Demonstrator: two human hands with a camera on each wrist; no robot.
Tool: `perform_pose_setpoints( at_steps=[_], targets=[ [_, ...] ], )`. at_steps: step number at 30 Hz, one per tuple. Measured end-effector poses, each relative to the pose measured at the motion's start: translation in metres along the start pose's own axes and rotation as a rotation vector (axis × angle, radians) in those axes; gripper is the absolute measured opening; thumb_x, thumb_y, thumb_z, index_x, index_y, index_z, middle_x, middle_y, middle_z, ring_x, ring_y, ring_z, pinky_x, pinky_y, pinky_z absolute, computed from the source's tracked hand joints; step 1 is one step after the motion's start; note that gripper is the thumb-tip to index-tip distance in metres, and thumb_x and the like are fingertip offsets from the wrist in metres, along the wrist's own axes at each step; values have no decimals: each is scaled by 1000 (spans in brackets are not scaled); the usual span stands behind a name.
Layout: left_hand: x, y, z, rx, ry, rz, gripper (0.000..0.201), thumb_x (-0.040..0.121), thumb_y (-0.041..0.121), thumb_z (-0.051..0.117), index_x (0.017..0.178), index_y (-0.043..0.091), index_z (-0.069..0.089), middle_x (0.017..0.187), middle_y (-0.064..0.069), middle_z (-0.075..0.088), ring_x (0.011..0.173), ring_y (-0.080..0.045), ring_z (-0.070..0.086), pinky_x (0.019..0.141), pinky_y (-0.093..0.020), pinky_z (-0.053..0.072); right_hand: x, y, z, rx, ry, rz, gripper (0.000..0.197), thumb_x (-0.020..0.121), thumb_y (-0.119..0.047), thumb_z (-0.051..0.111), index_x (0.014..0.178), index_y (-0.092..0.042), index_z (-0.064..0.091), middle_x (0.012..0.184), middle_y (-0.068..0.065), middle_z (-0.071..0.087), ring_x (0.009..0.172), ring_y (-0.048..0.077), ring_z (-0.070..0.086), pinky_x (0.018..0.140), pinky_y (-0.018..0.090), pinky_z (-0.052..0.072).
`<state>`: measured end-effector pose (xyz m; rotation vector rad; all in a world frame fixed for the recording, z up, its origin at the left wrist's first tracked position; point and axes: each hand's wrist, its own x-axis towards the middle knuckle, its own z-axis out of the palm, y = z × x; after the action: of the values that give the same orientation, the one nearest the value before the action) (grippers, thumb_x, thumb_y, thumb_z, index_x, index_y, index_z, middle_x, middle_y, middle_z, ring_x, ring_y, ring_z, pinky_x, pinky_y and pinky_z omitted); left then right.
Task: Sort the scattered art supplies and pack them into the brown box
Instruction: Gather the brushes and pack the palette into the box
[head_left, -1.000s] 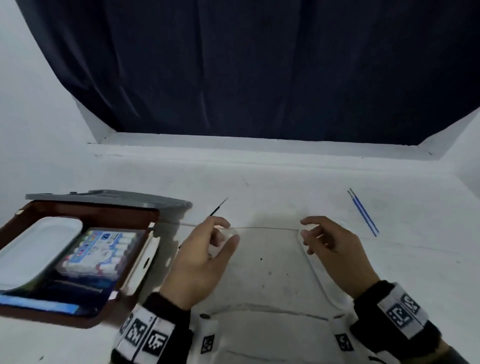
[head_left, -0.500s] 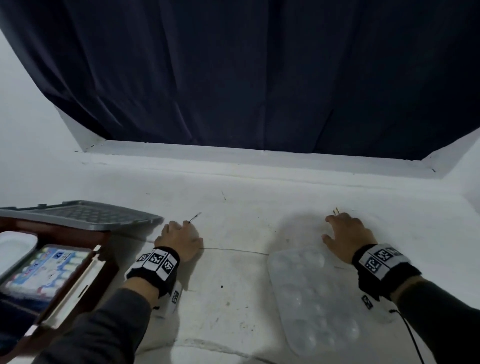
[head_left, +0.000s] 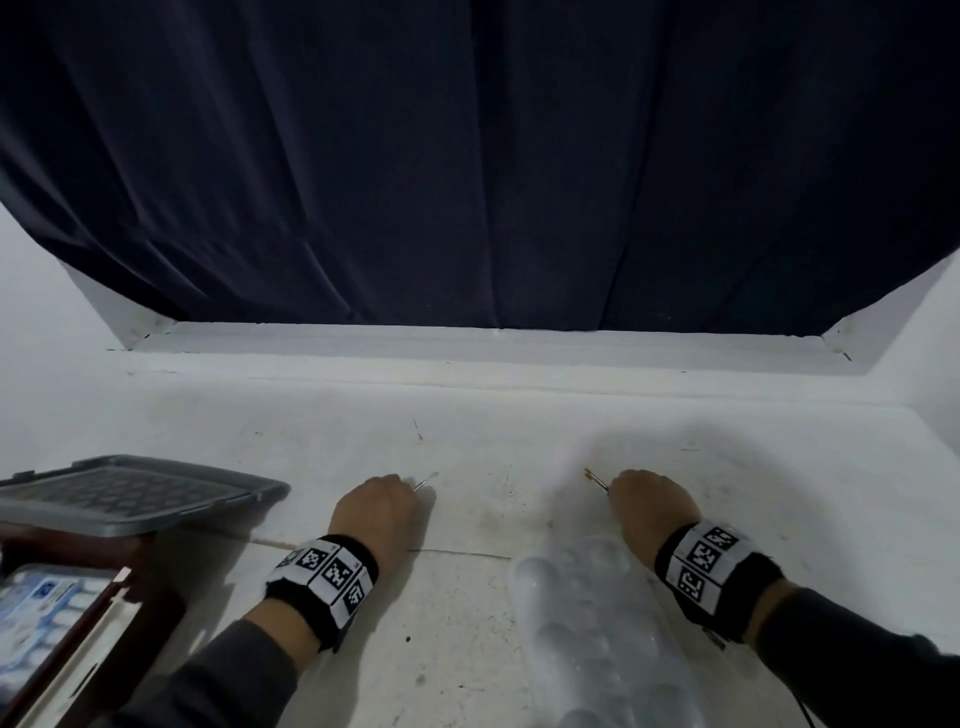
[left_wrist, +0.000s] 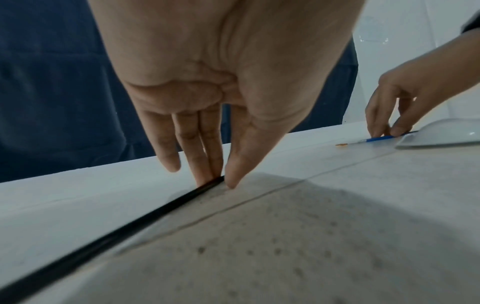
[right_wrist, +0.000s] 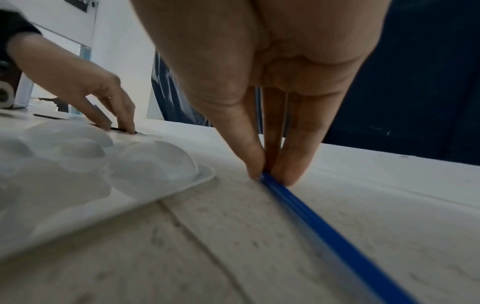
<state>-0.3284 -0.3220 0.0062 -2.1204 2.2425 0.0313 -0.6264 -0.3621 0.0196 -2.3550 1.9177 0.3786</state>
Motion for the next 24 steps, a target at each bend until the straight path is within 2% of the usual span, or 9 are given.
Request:
perform_pose_setpoints(
  at_steps=[2, 4, 7, 9, 13, 17, 20, 22, 24],
  targets=[
    [8, -3, -6, -87, 12, -35, 33, 98, 37, 44, 88, 18, 69, 86, -1, 65, 89, -25, 67, 74, -27, 49, 2, 0, 0, 69, 1, -19, 22, 92, -7, 46, 105, -19, 60, 112, 7, 61, 104, 27, 62, 79, 29, 45],
    [15, -9, -7, -171, 13, -69, 26, 89, 37, 52, 79, 21, 69, 80, 3, 68, 82, -22, 66, 72, -24, 50, 4, 3, 1, 170, 8, 2, 16, 88, -7, 49, 98, -19, 51, 103, 8, 60, 96, 29, 62, 71, 28, 42],
    [18, -12, -3, -359, 15, -172, 13, 80, 33, 54, 73, 24, 59, 73, 7, 67, 73, -17, 65, 71, -24, 54, 9, 8, 4, 297, -18, 51, 13, 86, -9, 54, 97, -15, 54, 104, 11, 62, 92, 30, 62, 70, 28, 43],
    [20, -14, 2, -404, 5, -199, 7, 77, 31, 55, 74, 25, 56, 75, 8, 67, 72, -15, 65, 72, -25, 56, 12, 9, 4, 323, -41, 54, 10, 86, -10, 55, 95, -14, 55, 107, 13, 62, 92, 31, 61, 71, 29, 45],
    [20, -13, -1, -326, -97, -155, 14, 84, 32, 56, 79, 19, 55, 87, 2, 67, 85, -20, 64, 78, -27, 52, 15, 6, 5, 311, -66, 44, 9, 90, -12, 54, 99, -12, 55, 112, 14, 63, 101, 33, 62, 78, 32, 47],
    [23, -19, -5, -225, -180, -130, 20, 92, 35, 53, 81, 18, 53, 98, -7, 69, 95, -27, 65, 77, -28, 47, 17, 4, 6, 388, 0, 25, 16, 90, -14, 53, 105, -9, 57, 112, 13, 62, 102, 32, 60, 80, 31, 45],
    [21, -22, -5, -274, -232, -134, 28, 93, 41, 53, 74, 20, 48, 88, -1, 64, 83, -22, 61, 71, -27, 42, 14, 0, -1, 487, 90, -70, 14, 91, -11, 54, 103, -8, 61, 101, 9, 59, 93, 25, 56, 77, 28, 42],
    [15, -14, -8, -383, -169, -116, 30, 94, 42, 55, 72, 22, 47, 82, 3, 60, 76, -18, 57, 68, -29, 43, 8, -6, -8, 606, 154, -134, 8, 89, -8, 56, 89, -14, 62, 89, 4, 58, 84, 21, 52, 72, 25, 38],
    [6, 0, -15, -551, 5, -82, 24, 94, 34, 59, 75, 22, 53, 80, 3, 64, 71, -13, 58, 67, -28, 48, -1, -12, -14, 752, 216, -173, 11, 88, -6, 60, 84, -15, 63, 83, 1, 61, 77, 18, 54, 66, 18, 38]
  ],
)
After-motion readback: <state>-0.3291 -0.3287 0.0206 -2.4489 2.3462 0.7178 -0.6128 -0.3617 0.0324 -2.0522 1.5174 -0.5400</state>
